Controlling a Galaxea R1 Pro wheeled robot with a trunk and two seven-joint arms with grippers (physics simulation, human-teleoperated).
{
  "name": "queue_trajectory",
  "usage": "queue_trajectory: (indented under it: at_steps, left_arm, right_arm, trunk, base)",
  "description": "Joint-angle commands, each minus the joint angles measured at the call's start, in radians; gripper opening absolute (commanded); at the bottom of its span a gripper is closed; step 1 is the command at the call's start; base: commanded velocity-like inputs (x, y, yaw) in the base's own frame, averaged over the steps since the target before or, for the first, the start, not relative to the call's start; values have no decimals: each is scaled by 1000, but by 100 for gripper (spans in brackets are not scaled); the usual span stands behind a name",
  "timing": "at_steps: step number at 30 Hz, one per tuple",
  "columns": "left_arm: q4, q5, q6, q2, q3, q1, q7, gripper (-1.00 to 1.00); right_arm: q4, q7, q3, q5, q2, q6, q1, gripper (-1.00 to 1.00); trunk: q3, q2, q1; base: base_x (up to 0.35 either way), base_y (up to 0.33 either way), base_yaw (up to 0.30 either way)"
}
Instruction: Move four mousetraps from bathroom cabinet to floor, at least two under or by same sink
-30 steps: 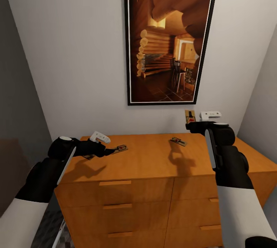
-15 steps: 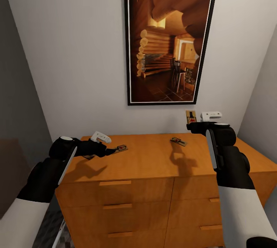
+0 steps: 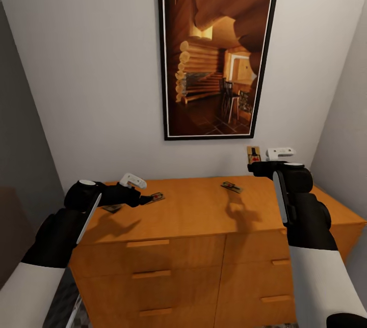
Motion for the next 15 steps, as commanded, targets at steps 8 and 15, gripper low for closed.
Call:
queue_trajectory:
  at_steps: [8,15]
  left_arm:
    - [-3,-11,2,1,0,-1,-9,100]
    - [-3,-12,2,3,0,-1,-9,100]
  right_arm:
    - [-2,4,0,8,-1,4,-1,-100]
    - [-2,5,0,11,-1,4,-1,-100]
  trunk:
    - [2,-1,0]
    - [2,-1,0]
  base:
    - [0,0,-61]
    - [0,0,-7]
